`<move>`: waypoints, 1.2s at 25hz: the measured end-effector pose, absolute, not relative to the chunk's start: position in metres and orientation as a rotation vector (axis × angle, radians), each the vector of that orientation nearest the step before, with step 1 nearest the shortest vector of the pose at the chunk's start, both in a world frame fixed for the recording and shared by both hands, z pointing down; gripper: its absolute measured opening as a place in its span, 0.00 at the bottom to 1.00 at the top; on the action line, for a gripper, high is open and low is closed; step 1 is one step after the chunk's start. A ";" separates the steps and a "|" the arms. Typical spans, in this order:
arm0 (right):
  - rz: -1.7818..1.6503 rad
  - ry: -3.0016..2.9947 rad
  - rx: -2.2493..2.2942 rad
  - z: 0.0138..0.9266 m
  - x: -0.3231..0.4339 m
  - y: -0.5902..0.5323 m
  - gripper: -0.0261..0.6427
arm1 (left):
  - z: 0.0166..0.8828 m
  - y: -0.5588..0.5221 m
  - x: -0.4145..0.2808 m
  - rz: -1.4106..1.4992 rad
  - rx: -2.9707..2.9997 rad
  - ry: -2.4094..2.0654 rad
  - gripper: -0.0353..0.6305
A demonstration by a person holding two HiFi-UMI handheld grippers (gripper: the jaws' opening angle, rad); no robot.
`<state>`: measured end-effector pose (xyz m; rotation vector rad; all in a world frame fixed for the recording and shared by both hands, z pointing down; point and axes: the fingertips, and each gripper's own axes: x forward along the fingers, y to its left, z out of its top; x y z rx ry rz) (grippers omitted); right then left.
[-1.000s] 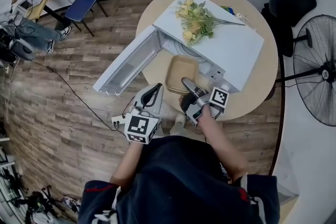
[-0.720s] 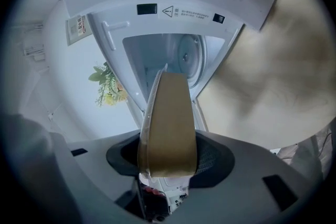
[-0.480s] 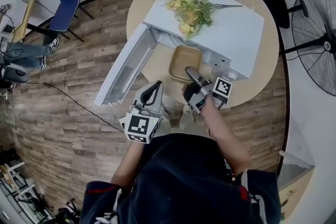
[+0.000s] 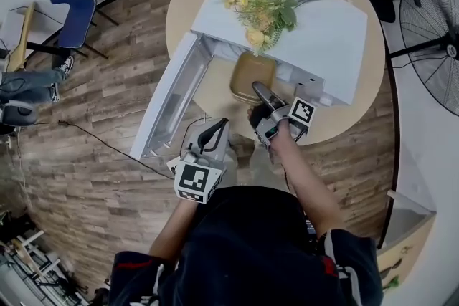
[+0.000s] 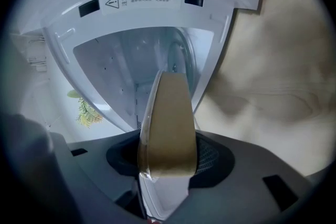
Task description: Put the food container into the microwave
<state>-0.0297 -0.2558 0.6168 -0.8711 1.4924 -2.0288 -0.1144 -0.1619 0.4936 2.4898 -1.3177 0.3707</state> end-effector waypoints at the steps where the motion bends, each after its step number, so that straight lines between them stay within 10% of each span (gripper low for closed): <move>1: -2.024 1.484 -0.876 0.619 -0.030 -0.258 0.35 | 0.497 -0.161 -0.115 0.381 2.488 -1.311 0.08; 30: -1.854 1.363 -1.062 0.660 -0.018 -0.324 0.39 | 0.519 -0.169 -0.114 0.411 2.507 -1.232 0.08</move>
